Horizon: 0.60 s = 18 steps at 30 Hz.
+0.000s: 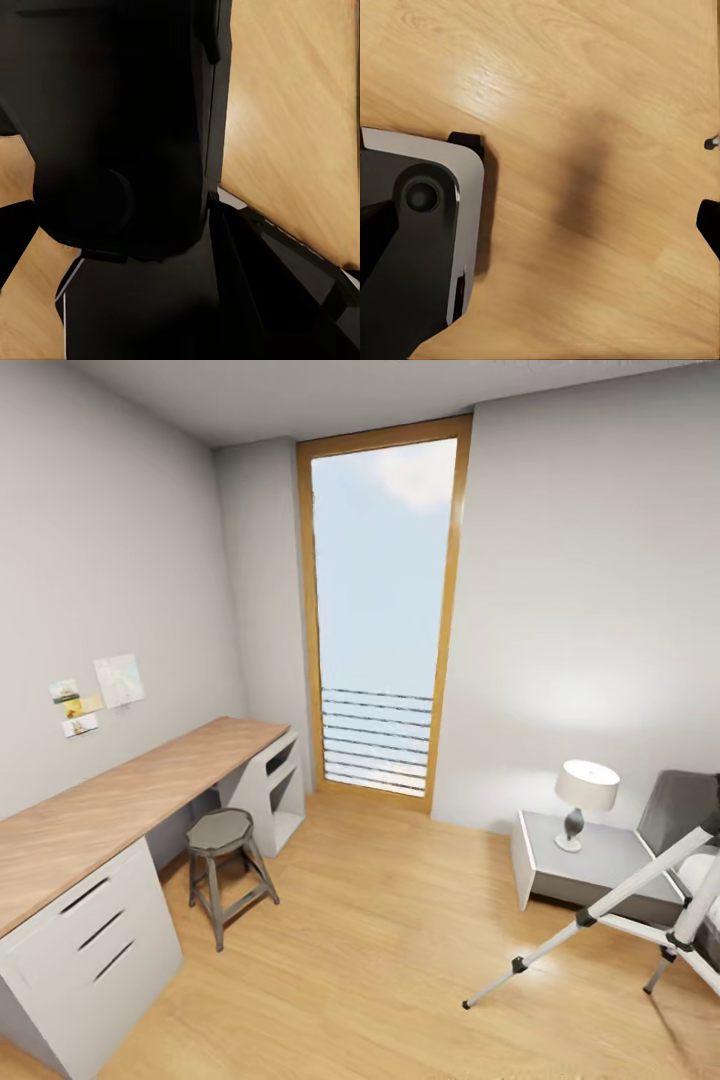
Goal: Attach the digital camera to the camera tripod in the bedroom.
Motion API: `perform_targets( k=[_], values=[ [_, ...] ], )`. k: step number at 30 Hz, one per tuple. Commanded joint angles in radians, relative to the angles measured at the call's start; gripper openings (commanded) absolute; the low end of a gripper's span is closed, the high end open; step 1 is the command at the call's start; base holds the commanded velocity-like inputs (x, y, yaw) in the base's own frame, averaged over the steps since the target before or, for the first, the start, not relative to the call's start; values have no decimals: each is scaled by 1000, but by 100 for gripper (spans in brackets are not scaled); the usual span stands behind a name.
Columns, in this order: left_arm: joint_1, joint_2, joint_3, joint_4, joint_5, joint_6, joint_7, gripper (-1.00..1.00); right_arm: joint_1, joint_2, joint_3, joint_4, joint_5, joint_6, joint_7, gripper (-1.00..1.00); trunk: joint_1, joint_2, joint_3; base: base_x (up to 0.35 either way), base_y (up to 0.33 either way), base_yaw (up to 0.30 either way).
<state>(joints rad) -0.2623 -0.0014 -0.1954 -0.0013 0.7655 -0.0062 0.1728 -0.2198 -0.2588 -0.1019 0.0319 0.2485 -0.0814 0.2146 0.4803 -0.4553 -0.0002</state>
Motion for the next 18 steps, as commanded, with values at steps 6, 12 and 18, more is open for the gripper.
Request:
perform_targets(
  k=[6,12,18],
  values=[
    [0,0,-10,0,4,0,4,-100,-1,-1,-9,3,9,-6,2,100,0,-1,2,0,0,-291],
    [0,-1,-9,0,3,0,4,-100,-1,-2,-9,3,9,-5,2,100,0,-1,2,0,0,-292],
    [0,-2,-10,0,3,0,4,-100,-1,-2,-9,3,9,-4,2,100,0,-1,2,0,0,-292]
  ],
)
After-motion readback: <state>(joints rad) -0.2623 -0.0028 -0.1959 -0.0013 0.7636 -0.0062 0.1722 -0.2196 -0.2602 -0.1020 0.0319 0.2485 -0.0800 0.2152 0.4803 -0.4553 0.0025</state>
